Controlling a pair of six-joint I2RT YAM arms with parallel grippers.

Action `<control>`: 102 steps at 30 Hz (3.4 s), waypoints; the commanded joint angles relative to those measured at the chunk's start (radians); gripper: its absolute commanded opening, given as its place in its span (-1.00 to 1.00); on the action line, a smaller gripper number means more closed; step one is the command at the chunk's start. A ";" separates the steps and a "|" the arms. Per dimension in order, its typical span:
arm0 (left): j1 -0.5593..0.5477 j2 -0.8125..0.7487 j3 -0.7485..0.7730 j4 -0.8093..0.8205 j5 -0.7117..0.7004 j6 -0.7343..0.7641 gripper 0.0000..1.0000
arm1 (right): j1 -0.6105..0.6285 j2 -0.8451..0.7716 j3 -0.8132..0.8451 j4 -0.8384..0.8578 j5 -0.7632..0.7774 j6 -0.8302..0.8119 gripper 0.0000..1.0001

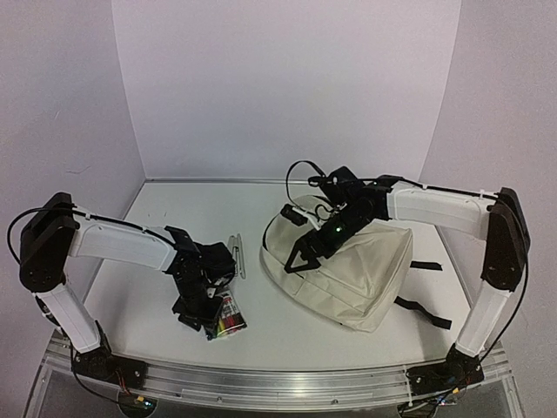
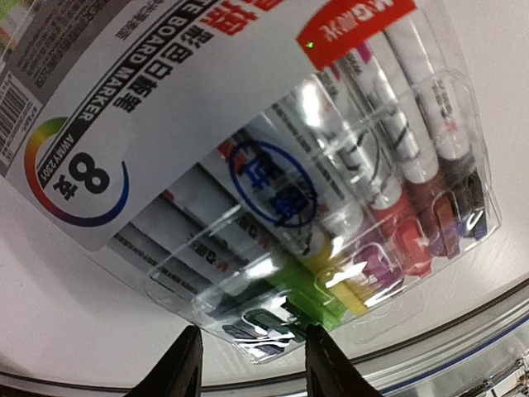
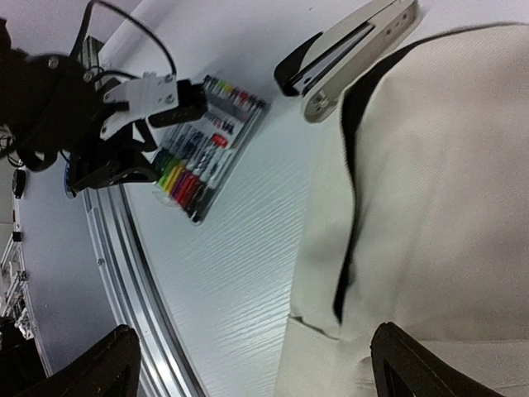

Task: Pack the student bag
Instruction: Move the stationery to the center of the board, then pick up the stationery from the center of the board.

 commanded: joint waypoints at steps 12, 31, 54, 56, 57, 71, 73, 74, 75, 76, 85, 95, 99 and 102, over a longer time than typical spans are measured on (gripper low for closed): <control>0.002 -0.415 -0.223 0.381 -0.210 -0.515 0.31 | 0.167 -0.017 -0.093 0.321 0.093 0.263 0.88; 0.068 -0.411 -0.527 0.716 -0.226 -0.793 0.18 | 0.225 0.339 0.045 0.439 0.100 0.380 0.59; 0.153 -0.257 -0.521 1.285 0.223 -0.457 -0.32 | 0.220 0.502 0.081 0.497 -0.071 0.419 0.01; 0.146 -0.278 -0.530 1.296 0.253 -0.454 -0.35 | 0.220 0.506 0.082 0.497 -0.060 0.420 0.00; 0.143 -0.285 -0.532 1.303 0.265 -0.453 -0.36 | 0.220 0.508 0.082 0.497 -0.052 0.421 0.00; 0.125 -0.389 -0.599 1.443 0.176 -0.500 -0.09 | 0.220 0.488 0.057 0.499 -0.067 0.412 0.01; 0.125 -0.407 -0.612 1.444 0.168 -0.505 -0.03 | 0.220 0.490 0.057 0.499 -0.076 0.413 0.03; 0.125 -0.410 -0.617 1.444 0.163 -0.511 0.01 | 0.220 0.491 0.057 0.500 -0.081 0.414 0.04; 0.125 -0.410 -0.623 1.444 0.158 -0.518 0.06 | 0.220 0.492 0.057 0.501 -0.088 0.415 0.05; 0.125 -0.404 -0.627 1.447 0.153 -0.527 0.10 | 0.220 0.492 0.058 0.503 -0.096 0.416 0.05; 0.147 -0.288 -0.585 1.401 0.170 -0.584 -0.16 | 0.220 0.470 0.050 0.520 -0.132 0.426 0.06; 0.153 -0.657 -0.595 0.949 -0.088 -0.604 -0.92 | 0.220 0.332 0.049 0.516 -0.071 0.406 0.19; 0.161 -0.749 -0.510 0.755 -0.130 -0.546 -0.99 | 0.217 0.222 0.057 0.495 -0.050 0.383 0.38; 0.165 -0.679 -0.382 0.680 -0.087 -0.456 -0.99 | 0.193 0.122 0.069 0.430 -0.019 0.332 0.56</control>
